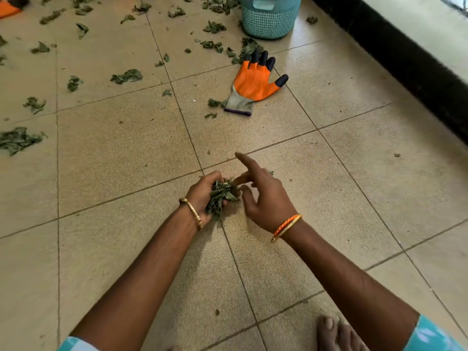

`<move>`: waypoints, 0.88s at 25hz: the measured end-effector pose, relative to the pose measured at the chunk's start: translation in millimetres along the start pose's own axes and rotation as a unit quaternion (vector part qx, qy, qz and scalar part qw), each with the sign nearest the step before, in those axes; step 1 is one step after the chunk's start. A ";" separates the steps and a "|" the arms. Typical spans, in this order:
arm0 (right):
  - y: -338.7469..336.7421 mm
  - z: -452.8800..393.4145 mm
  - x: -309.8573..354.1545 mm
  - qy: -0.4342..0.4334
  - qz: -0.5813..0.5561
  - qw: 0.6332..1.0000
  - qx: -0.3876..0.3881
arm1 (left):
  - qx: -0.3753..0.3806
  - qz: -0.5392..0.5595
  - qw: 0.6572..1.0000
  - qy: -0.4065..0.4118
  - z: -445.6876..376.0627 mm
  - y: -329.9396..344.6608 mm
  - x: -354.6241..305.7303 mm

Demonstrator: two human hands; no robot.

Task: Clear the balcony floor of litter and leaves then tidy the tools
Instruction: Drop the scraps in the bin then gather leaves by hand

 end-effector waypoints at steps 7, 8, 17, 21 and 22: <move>-18.9 -20.8 -80.0 0.098 0.160 0.982 -0.015 | -0.029 0.009 0.999 0.041 12.2 -20.2 -15.4; -14.2 -20.9 -81.7 0.084 0.167 0.982 -0.017 | -0.032 0.012 0.999 0.040 12.2 -21.8 -15.5; 6.6 -12.8 -45.7 0.154 -0.047 0.984 -0.075 | -0.016 0.022 0.999 0.018 14.1 -37.3 -12.3; 25.7 -21.4 -8.1 0.156 -0.211 0.965 -0.018 | 0.014 -0.013 1.000 0.012 12.1 -38.6 -9.0; 27.6 -24.4 -1.1 0.141 -0.199 0.969 -0.023 | 0.031 -0.031 0.999 0.019 12.2 -36.3 -9.1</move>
Point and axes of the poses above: each hand's wrist, its own z-axis away from the middle knuckle, its own y-axis out of the palm, x = y × z, the point moved 4 cm from there along -z, towards the middle knuckle, and after that the axes turned 2 degrees about -y, right-handed, at the moved point
